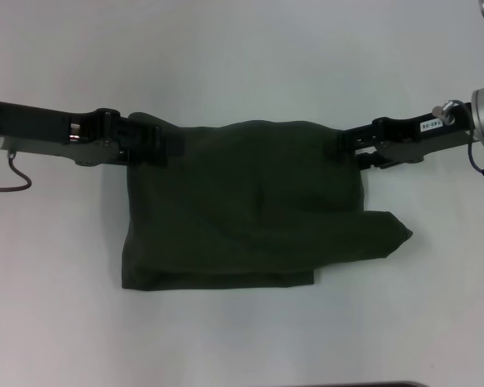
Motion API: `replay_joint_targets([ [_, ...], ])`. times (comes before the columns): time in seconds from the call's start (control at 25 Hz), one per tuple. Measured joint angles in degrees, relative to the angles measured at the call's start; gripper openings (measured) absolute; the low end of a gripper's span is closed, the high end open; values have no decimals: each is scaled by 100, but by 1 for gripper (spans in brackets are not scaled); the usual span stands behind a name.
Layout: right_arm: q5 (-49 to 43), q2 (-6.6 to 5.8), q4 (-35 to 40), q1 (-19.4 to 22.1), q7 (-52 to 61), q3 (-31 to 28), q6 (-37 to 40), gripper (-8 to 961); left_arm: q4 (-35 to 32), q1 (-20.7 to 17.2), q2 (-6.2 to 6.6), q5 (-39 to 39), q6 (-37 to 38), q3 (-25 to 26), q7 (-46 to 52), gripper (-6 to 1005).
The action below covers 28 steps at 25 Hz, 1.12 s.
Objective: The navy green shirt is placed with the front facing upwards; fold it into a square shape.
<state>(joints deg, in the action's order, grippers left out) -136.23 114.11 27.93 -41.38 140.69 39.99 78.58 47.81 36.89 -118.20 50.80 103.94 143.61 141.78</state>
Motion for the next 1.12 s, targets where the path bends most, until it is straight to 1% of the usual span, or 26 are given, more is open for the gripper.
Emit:
replay_joint_targets([
  [0.2, 36, 34, 0, -48, -2, 0, -127, 834, -3, -12, -1, 0, -20, 0, -11, 479],
  [0.48, 51, 93, 1, -90, -20, -2, -231, 777, -53, -15, 10, 0, -57, 0, -20, 479],
  [0.64, 52, 92, 5, -124, -8, -1, -176, 744, -56, -15, 13, 0, -61, 0, -20, 479],
  [0.76, 54, 55, 48, -127, 10, -29, -49, 719, -59, -14, 15, 0, -61, 0, -20, 479],
  [0.88, 55, 35, 86, -125, 35, -38, 14, 658, -61, -3, 14, 0, -61, 0, -19, 479],
  [1.12, 55, 34, 89, -120, 11, -1, -12, 537, -62, 0, 10, 0, -60, 0, -19, 478],
])
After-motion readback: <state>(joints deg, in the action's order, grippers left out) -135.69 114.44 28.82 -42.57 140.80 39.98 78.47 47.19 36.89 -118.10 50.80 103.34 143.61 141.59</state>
